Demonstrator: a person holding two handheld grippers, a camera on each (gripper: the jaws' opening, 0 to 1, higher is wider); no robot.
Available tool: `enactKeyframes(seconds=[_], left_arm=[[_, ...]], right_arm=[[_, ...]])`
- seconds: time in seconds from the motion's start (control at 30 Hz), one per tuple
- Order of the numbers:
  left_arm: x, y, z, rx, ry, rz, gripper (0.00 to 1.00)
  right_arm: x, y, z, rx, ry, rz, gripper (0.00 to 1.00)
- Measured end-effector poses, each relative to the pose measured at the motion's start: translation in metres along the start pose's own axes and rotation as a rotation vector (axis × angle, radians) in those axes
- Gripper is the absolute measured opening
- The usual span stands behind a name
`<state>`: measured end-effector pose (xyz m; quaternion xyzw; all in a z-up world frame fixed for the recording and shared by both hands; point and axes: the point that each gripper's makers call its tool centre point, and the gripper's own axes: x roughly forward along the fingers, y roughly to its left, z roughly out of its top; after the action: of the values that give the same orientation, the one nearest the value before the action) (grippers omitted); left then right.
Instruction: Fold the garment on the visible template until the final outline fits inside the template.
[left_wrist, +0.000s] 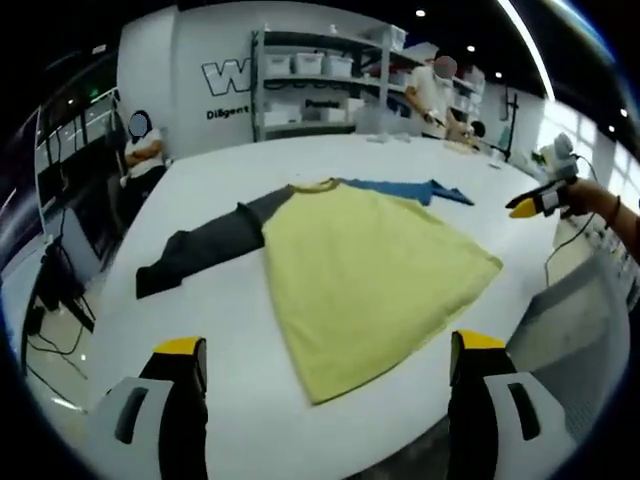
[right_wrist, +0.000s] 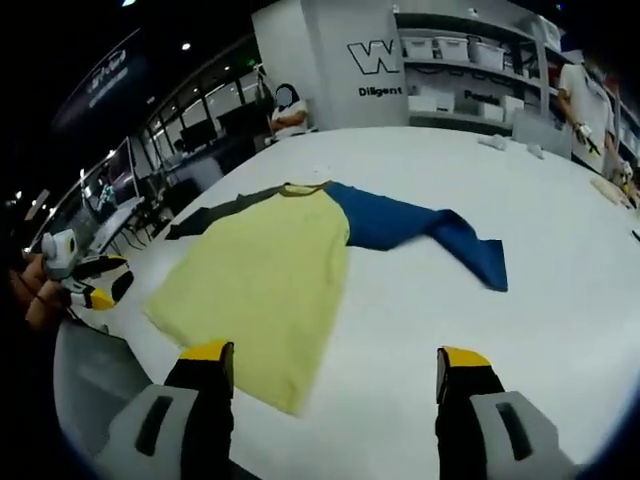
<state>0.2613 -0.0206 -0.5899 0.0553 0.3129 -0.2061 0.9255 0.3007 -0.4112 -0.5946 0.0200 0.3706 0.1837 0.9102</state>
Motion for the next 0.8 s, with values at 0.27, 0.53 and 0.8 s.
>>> enactKeyframes(seconds=[0.27,0.53,0.8], left_arm=[[-0.004,-0.010,0.000,0.020,-0.005,0.018,0.99],[-0.007,-0.014,0.000,0.050,-0.024,0.057,0.99],[-0.009,-0.011,0.004,0.084,-0.064,0.102,0.99]], right_arm=[[0.011,-0.046,0.021,-0.010,-0.053,-0.028,0.79],[0.035,-0.095,0.026,-0.041,-0.067,-0.046,0.72],[0.066,-0.139,0.022,-0.114,-0.017,-0.093,0.58]])
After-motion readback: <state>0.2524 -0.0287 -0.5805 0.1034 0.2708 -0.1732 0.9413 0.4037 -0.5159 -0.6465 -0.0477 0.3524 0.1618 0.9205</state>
